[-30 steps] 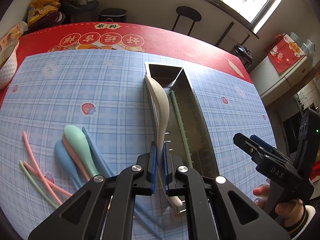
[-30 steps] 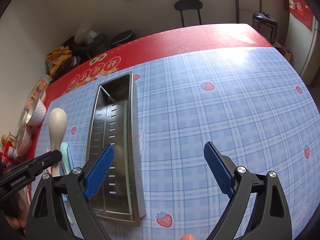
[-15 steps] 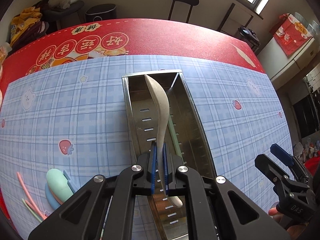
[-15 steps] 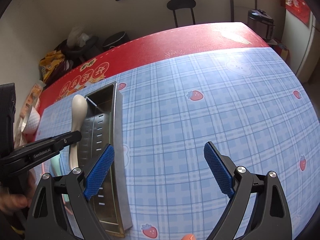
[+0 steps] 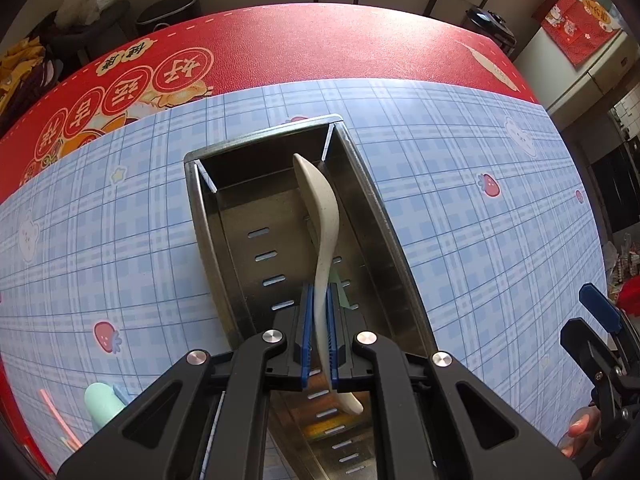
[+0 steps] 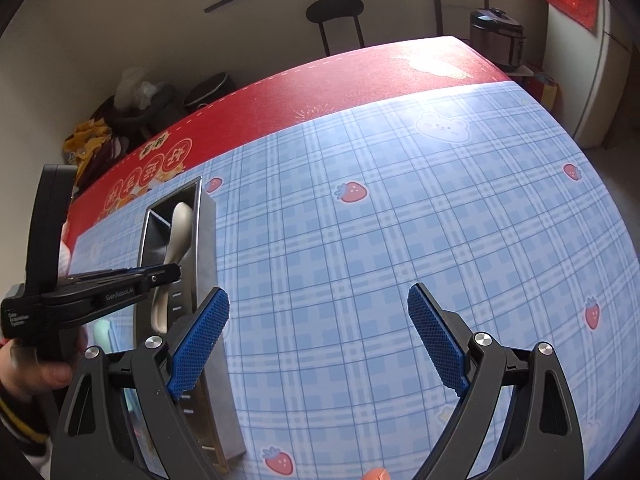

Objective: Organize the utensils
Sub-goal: 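Lower the white spoon into the steel tray and open the left gripper, then reach the left gripper to another green chopstick and close on it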

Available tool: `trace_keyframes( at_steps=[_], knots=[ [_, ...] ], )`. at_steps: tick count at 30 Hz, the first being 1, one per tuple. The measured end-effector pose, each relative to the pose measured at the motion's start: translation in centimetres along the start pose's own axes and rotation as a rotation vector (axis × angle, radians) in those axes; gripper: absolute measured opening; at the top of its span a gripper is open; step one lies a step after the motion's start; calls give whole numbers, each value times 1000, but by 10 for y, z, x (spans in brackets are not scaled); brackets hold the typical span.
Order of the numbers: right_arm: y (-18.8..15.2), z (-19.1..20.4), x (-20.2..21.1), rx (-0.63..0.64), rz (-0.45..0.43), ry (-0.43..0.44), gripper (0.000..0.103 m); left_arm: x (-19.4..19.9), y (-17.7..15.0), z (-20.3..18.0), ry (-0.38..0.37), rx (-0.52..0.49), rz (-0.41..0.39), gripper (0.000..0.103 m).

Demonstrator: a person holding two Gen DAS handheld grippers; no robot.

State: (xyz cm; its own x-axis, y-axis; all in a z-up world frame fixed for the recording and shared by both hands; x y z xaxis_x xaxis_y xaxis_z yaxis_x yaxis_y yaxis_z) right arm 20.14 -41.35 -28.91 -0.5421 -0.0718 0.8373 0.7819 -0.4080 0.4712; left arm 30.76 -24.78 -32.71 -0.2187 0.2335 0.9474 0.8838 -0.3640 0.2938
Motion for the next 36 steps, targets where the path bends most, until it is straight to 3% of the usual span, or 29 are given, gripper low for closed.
trace_keyframes(
  at_steps=[3,6,16,26,32,36],
  knots=[
    [-3,-3,0,-7,8,-6,88,1,4,-2,-32,5,-10,9],
    [-6,-5,3,-12,7,-11,88,12,5,-4,-61,1,-35,17],
    [-10,19,9,-11,7,53,88,67,-12,21,-94,41,-134,18],
    [-31,83,13,89,29,148,88,119,-84,104,-33,205,-213,18],
    [-49,119,15,224,22,125,88,145,-144,161,42,320,-238,18],
    [-60,140,13,248,51,154,88,155,-183,188,72,401,-245,18]
  ],
)
Point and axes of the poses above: each gripper's, at about its wrist camera, not at the fingertips, and x roughly against the way its jaws point, z to its left, y to its top, the point moved 8 cm from there along -x, roughly the way its jaws point
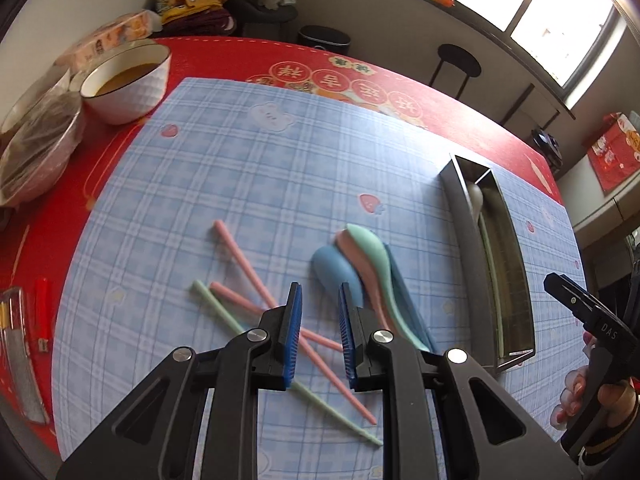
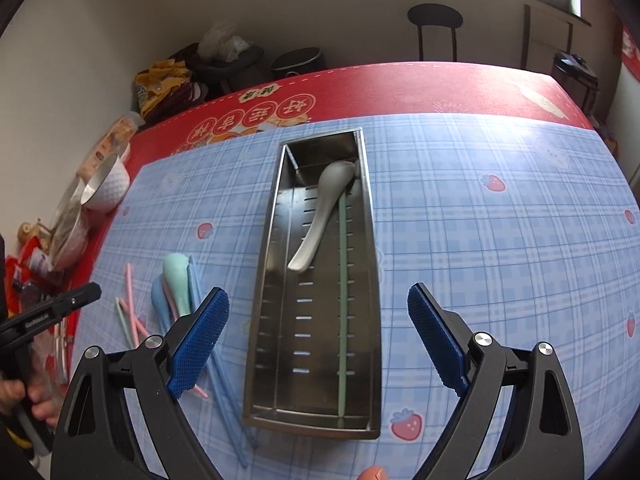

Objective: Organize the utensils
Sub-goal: 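Reach the left gripper to another green chopstick and close on it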

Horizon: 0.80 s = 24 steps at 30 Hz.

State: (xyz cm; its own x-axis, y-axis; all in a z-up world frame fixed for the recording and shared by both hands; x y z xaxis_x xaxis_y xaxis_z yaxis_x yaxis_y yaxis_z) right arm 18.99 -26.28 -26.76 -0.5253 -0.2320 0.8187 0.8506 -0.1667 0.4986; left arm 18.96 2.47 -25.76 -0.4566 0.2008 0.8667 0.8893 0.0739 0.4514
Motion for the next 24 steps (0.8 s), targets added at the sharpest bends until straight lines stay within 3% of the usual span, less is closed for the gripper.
trace_keyframes(
  at_steps=[9,17,24],
  knots=[
    [-11,44,-12,68,45,19,88,3,-46,44,-19,146,47,18],
    [-17,73,-17,126,64,47,88,-17,-60,48,-58,210,97,18],
    [-17,68,-16,113,59,36,88,-38,-61,38,-33,200,134,18]
  ],
)
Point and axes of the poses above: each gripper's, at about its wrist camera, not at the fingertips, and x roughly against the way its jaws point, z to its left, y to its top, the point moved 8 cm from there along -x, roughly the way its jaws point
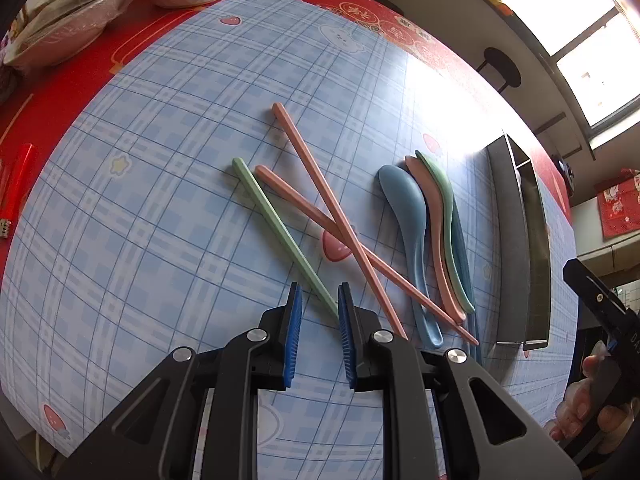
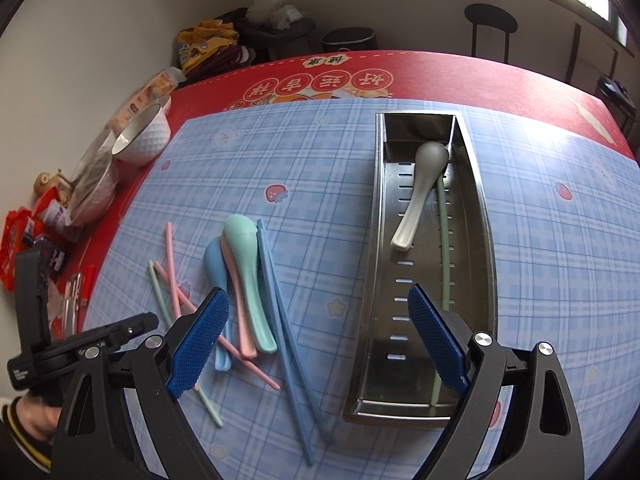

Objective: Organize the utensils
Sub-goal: 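Reach the left gripper to another green chopstick and close on it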

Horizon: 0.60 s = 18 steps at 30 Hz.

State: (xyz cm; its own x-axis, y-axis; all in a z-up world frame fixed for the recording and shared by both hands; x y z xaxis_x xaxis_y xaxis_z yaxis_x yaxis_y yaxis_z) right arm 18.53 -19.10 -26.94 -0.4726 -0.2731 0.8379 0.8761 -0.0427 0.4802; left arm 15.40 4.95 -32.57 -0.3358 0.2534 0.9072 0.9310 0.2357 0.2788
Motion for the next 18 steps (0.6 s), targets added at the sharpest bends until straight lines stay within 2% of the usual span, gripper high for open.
trace_keyframes(
  at_steps=[4,12,14,18],
  knots=[
    [0,-11,2,-26,-6,-8,88,-12,-2,0,25,8,28,18],
    [-1,-26,3,-67,-11,-10,88,-20,5,-14,107,-51,13,18],
    [0,-27,3,-68,-12,-8,88,-20,5,-15,128,-67,1,13],
    [2,-28,3,-71,-18,-5,88,-18,5,-8,109,-42,-5,8]
  ],
)
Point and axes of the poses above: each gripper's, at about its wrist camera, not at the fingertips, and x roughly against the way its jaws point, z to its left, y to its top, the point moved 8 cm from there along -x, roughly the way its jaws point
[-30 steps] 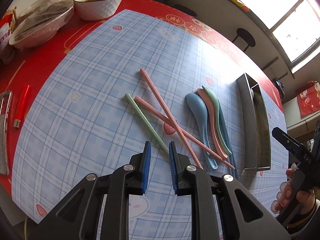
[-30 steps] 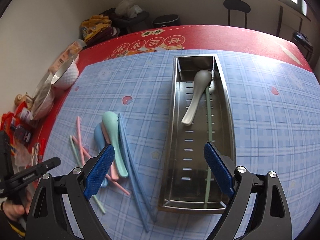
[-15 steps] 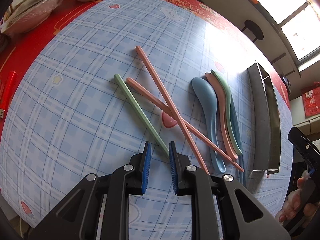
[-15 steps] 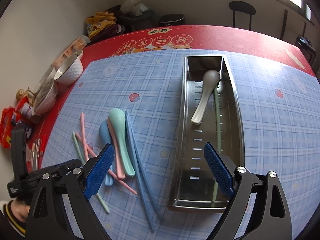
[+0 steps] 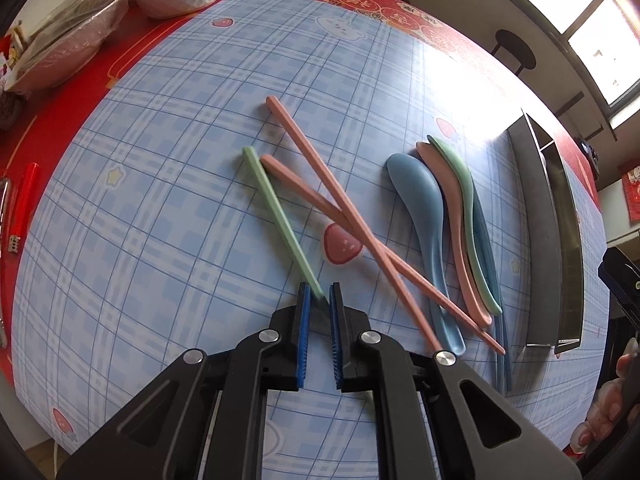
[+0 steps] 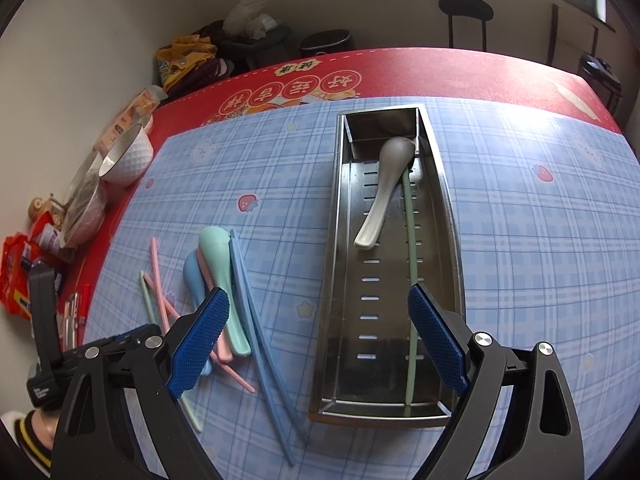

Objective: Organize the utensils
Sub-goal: 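Reach the left gripper to another green chopstick and close on it, then grasp a blue chopstick with the right gripper while the left gripper holds the green chopstick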

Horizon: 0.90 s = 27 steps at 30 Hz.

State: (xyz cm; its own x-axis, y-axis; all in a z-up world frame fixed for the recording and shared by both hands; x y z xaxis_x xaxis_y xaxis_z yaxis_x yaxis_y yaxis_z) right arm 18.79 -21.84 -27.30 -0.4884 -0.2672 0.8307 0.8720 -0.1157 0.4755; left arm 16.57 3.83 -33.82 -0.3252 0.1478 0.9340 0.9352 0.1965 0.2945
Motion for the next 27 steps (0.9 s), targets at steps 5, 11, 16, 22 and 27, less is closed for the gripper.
trace_keyframes(
  at_steps=[5,11,16,22,27],
  knots=[
    [1,4,-2,7,0,9,88,5,-6,13,33,-38,7,7],
    [0,17,-6,40,6,37,88,5,-7,18,17,-41,4,7],
    [-2,20,-9,48,18,48,87,13,-11,32,56,-31,-20,6],
    [-8,31,-14,88,32,72,87,17,-12,38,55,-34,-35,6],
    [-11,50,-21,156,61,95,63,17,-13,37,51,-57,-50,6]
  ],
)
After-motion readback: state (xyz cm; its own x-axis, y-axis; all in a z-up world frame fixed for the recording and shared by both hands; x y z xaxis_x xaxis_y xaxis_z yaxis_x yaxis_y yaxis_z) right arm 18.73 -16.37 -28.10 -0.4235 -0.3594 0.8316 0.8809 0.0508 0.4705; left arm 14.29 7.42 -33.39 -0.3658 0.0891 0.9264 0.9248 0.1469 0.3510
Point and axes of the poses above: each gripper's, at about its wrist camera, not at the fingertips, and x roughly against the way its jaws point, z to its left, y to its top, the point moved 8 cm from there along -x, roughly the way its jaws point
